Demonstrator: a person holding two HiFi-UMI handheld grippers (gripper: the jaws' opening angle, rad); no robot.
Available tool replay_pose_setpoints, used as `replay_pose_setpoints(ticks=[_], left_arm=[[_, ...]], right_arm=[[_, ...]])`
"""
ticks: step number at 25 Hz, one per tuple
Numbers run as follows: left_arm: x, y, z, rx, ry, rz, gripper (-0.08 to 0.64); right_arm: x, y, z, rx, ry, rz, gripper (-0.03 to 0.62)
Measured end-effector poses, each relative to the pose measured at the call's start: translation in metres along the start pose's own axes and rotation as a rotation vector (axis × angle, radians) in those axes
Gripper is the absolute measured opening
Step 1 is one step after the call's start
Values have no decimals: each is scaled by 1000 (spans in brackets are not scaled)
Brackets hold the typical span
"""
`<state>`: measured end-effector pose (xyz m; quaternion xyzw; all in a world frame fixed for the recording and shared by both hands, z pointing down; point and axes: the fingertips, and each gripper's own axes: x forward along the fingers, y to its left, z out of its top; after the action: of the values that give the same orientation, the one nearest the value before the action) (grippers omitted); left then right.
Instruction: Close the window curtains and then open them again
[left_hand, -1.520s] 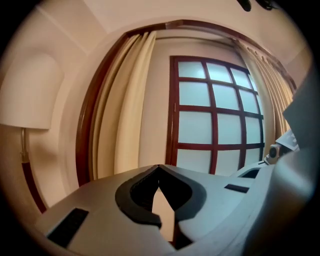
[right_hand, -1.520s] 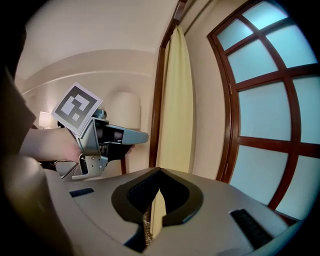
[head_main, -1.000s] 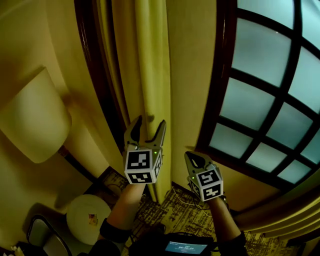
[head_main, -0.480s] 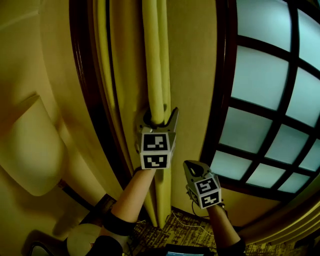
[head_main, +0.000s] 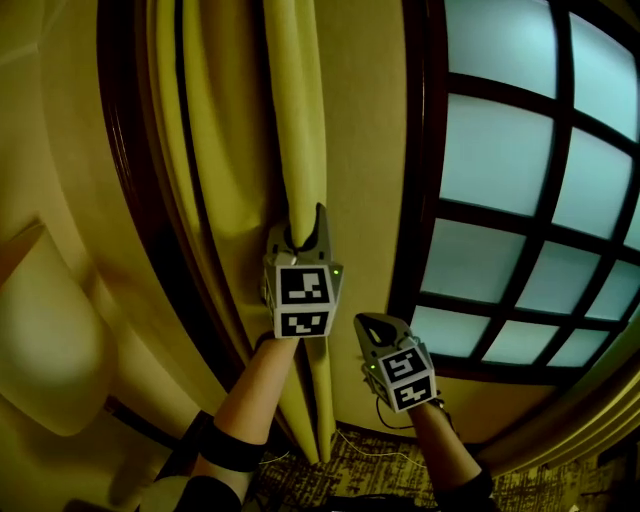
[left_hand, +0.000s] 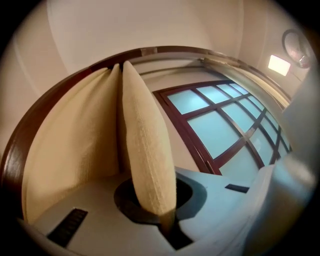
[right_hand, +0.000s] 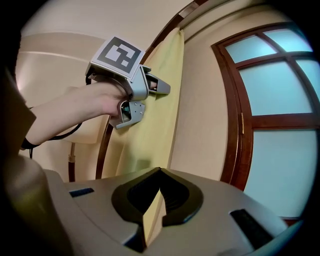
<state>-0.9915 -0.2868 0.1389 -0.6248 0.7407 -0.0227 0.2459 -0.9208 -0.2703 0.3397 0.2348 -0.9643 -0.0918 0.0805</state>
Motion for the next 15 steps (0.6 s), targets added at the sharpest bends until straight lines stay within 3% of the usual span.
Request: replay_pose_setpoints(ticks=[9,15], left_arm=[[21,-48,9,58,-50,-120,0],[40,-90,34,77,-106,-175,0]], right_arm=[[-14,-25,-12,33,21,-106,15],[-55,-70,-28,51,44,-210,15]])
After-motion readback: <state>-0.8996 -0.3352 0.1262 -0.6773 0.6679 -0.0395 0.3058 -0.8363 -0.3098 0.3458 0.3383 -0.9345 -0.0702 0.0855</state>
